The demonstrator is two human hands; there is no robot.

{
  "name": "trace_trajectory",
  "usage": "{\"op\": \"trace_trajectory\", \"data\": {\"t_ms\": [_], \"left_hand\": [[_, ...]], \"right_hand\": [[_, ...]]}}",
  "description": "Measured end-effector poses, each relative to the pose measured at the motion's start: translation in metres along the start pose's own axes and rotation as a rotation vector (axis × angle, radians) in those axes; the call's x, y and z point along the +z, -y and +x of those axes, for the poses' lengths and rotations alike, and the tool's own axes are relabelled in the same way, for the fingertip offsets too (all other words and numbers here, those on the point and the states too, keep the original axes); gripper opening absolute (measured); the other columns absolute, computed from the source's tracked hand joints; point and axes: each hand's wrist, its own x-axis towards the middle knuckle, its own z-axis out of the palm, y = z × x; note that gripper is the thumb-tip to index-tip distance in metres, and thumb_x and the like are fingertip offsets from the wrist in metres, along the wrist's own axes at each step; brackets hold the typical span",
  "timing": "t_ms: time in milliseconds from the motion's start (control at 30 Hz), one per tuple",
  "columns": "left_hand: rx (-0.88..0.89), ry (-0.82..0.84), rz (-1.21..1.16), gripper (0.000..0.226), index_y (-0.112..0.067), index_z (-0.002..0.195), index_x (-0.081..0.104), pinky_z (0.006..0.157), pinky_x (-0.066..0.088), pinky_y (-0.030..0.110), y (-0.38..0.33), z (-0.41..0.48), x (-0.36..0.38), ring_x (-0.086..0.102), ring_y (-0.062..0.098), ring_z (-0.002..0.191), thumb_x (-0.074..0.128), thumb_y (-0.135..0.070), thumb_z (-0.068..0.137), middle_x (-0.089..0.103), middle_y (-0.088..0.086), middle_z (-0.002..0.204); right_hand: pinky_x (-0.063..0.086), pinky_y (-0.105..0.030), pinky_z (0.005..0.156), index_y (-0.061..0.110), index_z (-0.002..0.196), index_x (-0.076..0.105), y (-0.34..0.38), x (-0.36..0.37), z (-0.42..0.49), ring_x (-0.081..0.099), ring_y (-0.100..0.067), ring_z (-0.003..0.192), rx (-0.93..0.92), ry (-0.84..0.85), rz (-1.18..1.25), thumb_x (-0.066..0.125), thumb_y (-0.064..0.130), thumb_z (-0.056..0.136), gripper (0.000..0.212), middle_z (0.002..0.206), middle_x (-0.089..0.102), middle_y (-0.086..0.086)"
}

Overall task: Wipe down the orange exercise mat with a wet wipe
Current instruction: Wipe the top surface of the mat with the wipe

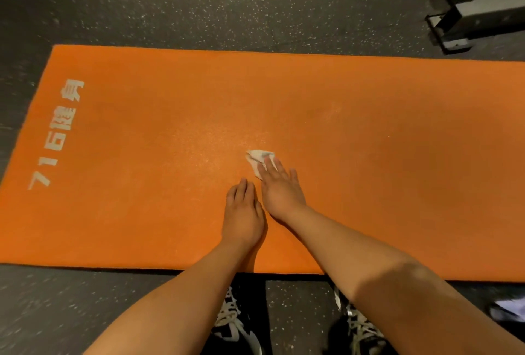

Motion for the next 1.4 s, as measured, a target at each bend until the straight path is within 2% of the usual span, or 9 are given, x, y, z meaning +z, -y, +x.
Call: {"op": "trace_trajectory", "data": {"t_ms": [233,400,600,733,867,933,1067,1300,1400], "left_hand": [[0.044,0.008,0.021,0.047,-0.001,0.147,0.044,0.121,0.020,0.038,-0.005,-0.021,0.001,0.031,0.035,0.142,0.043,-0.016,0.103,0.040,0.020,0.154],[0.038,0.060,0.107,0.050,-0.007,0.152,0.039,0.120,0.022,0.041,-0.016,-0.041,0.006,0.030,0.034,0.143,0.040,-0.023,0.104,0.033,0.014,0.160],[0.057,0.131,0.145,0.051,-0.012,0.152,0.040,0.119,0.022,0.040,-0.021,-0.060,0.012,0.029,0.032,0.142,0.035,-0.029,0.104,0.031,0.011,0.162],[0.031,0.159,0.163,0.049,-0.015,0.154,0.036,0.120,0.019,0.040,-0.028,-0.064,0.010,0.024,0.032,0.144,0.033,-0.028,0.107,0.025,0.010,0.164],[0.045,0.215,0.172,0.052,-0.019,0.156,0.031,0.121,0.015,0.040,-0.033,-0.074,0.011,0.019,0.032,0.147,0.032,-0.032,0.106,0.020,0.011,0.165],[0.008,0.222,0.122,0.051,-0.020,0.156,0.033,0.121,0.014,0.040,-0.038,-0.075,0.011,0.019,0.032,0.148,0.031,-0.033,0.106,0.021,0.011,0.165],[-0.125,0.229,-0.026,0.058,-0.027,0.150,0.044,0.120,0.019,0.041,-0.051,-0.065,0.011,0.028,0.025,0.147,0.019,-0.048,0.101,0.037,0.005,0.160],[-0.262,0.206,-0.585,0.043,-0.022,0.144,0.050,0.090,0.048,0.036,-0.090,-0.051,-0.003,0.062,0.026,0.114,0.046,-0.041,0.105,0.063,0.007,0.130],[-0.313,0.178,-0.713,0.043,-0.021,0.142,0.051,0.092,0.051,0.039,-0.097,-0.046,-0.006,0.063,0.023,0.110,0.054,-0.039,0.103,0.063,0.004,0.125]], "right_hand": [[-0.004,-0.045,0.125,0.028,0.163,0.010,-0.006,0.012,-0.058,-0.008,-0.011,0.155,-0.086,0.077,0.025,0.017,0.037,0.110,0.053,0.170,-0.002,0.007],[-0.002,-0.050,0.125,0.023,0.163,0.004,-0.023,0.005,-0.085,-0.015,-0.017,0.155,0.222,0.053,0.047,0.017,0.036,0.110,0.056,0.170,-0.009,0.003],[-0.005,-0.046,0.125,0.027,0.163,0.008,-0.009,0.018,-0.119,-0.011,-0.013,0.155,0.034,0.112,0.028,0.014,0.040,0.110,0.055,0.170,-0.004,0.006],[-0.003,-0.048,0.125,0.023,0.163,0.006,-0.019,0.010,-0.129,-0.013,-0.020,0.155,0.282,0.085,0.068,0.019,0.038,0.109,0.057,0.170,-0.007,0.003],[0.001,-0.036,0.124,0.016,0.162,0.014,-0.004,0.014,-0.147,-0.003,-0.019,0.156,0.061,0.101,0.147,0.023,0.030,0.111,0.054,0.170,0.003,-0.002],[0.005,-0.031,0.124,0.016,0.161,0.020,-0.009,0.011,-0.149,0.003,-0.018,0.156,0.043,0.068,0.251,0.029,0.029,0.111,0.053,0.169,0.010,-0.002],[0.014,-0.030,0.124,0.018,0.161,0.022,-0.017,0.000,-0.152,0.008,-0.016,0.156,0.239,-0.060,0.595,0.039,0.029,0.109,0.055,0.169,0.009,0.002],[0.018,-0.025,0.121,0.020,0.159,0.029,-0.026,-0.018,-0.152,0.008,-0.015,0.156,0.186,-0.106,0.770,0.040,0.011,0.108,0.053,0.169,0.012,0.002],[0.019,-0.020,0.114,0.021,0.158,0.033,-0.030,-0.014,-0.153,0.012,-0.014,0.155,0.174,-0.126,0.727,0.044,0.014,0.107,0.052,0.168,0.018,0.002]]}}
